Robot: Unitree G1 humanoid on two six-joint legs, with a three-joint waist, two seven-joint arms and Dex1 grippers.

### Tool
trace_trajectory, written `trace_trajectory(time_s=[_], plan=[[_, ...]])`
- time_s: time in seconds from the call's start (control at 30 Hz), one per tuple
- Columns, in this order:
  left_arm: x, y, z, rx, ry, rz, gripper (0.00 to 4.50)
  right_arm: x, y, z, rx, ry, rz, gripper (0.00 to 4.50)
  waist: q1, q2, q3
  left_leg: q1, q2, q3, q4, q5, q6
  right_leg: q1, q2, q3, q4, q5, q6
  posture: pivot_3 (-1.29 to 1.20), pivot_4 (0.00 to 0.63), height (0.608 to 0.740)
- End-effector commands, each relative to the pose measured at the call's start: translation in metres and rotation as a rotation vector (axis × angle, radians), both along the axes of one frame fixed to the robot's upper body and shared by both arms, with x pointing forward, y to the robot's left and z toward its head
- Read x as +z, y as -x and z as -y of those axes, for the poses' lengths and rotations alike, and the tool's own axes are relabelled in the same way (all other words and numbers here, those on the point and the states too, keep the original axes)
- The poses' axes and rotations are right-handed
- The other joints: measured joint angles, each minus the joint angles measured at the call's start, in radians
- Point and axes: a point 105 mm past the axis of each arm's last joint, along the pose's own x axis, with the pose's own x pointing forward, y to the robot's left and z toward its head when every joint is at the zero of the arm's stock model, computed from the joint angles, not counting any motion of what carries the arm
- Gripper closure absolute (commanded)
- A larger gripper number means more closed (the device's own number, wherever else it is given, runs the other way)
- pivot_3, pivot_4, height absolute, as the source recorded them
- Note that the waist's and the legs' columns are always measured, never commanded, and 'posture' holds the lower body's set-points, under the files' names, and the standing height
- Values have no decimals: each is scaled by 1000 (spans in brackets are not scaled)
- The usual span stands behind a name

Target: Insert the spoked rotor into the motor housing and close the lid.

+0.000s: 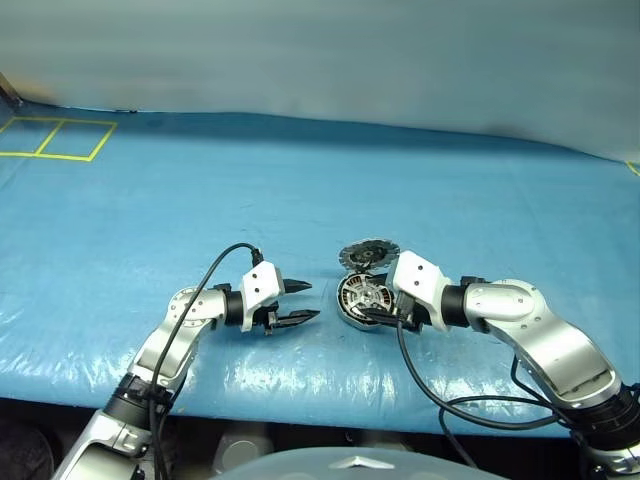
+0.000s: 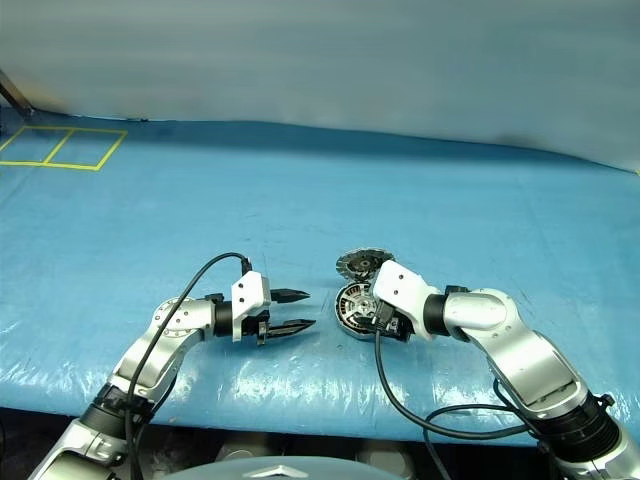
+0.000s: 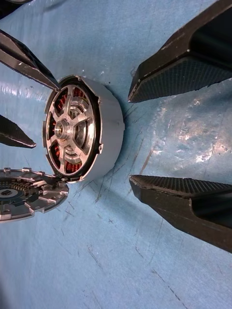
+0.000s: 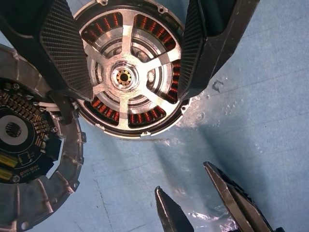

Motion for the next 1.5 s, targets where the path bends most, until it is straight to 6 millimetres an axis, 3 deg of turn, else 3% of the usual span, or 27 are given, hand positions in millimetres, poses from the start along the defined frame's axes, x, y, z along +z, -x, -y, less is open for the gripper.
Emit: trace_trajectory(time_s=[0.03, 0.17, 0.47, 0.93, 1.03, 1.27, 1.5], plan=[[10, 1, 3, -16, 20, 43, 1948, 17, -4, -3, -1, -41, 59, 1589, 0, 0, 0, 0, 0, 0, 0, 0, 0, 0, 0, 0, 0, 0, 0, 0, 150, 740], [9, 0, 4, -12, 17, 49, 1948, 10, -6, -6, -27, -69, 49, 1589, 0, 0, 0, 0, 0, 0, 0, 0, 0, 0, 0, 0, 0, 0, 0, 0, 150, 740], [9, 1, 2, -9, 13, 43, 1948, -6, -15, -6, -185, -229, -5, 4471, -2, 1, 0, 0, 0, 0, 0, 0, 0, 0, 0, 0, 0, 0, 0, 0, 150, 740], [13, -1, 2, -6, 39, 44, 1948, -53, -9, 3, -278, -161, -113, 4490, -3, 1, 0, 1, 0, 0, 0, 0, 0, 1, 0, 0, 0, 0, 0, 0, 150, 740], [22, -11, 1, 47, 88, 62, 1948, -61, -6, 1, -291, -164, -127, 4490, -3, -1, -1, 2, 0, 0, 0, 0, 0, 2, 0, 0, 0, 0, 0, 0, 150, 740], [40, -31, -8, 166, 213, 3, 1948, -28, -15, -9, -330, -349, -36, 4490, -9, -1, -2, 2, 1, 0, 0, 0, 0, 2, 1, 0, 1, 0, 0, 0, 150, 740], [65, -58, -18, 286, 383, -40, 1948, 10, -1, -16, -271, -509, -5, 4490, -8, 0, -1, 0, 0, -2, 0, 0, 0, 0, 1, -1, 1, 3, 4, 0, 150, 740]])
